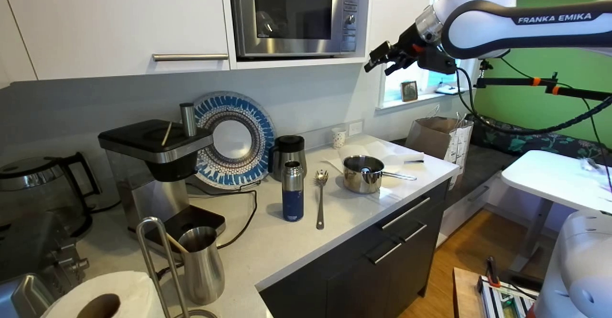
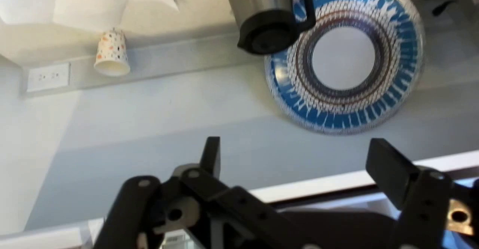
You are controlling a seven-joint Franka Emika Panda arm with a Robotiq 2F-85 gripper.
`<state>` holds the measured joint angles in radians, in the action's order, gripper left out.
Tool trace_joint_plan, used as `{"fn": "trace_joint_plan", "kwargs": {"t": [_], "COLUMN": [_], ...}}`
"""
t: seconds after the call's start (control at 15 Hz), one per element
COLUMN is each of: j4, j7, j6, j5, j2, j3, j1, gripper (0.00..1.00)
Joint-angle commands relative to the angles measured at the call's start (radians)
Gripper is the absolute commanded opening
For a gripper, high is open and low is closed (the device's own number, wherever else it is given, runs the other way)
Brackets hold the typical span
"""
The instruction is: Open the microwave door by pressing the bottom right button of the microwave
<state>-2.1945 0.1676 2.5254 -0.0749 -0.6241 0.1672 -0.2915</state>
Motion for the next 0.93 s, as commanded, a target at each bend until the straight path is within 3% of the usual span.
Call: {"fn": "trace_joint_plan", "kwargs": {"t": [0.0,0.13,0.4,0.8,0.87], "j4": [0.003,0.004,0.015,0.104,0.122], "j7": [0.004,0.018,0.023,0.004,0.007], "j6": [0.081,0.165,0.179,0.498,0.539], "j5": [-0.003,-0.016,-0.019,-0.043,-0.056], "j2": [0.023,0.060,0.080,0.256,0.287], "j3": [-0.009,-0.022,-0.029,-0.016,-0.012], "j1": [-0.019,-0.040,-0.047,-0.088,-0.094], "gripper": [1.00,1.00,1.00,1.00,0.75]}}
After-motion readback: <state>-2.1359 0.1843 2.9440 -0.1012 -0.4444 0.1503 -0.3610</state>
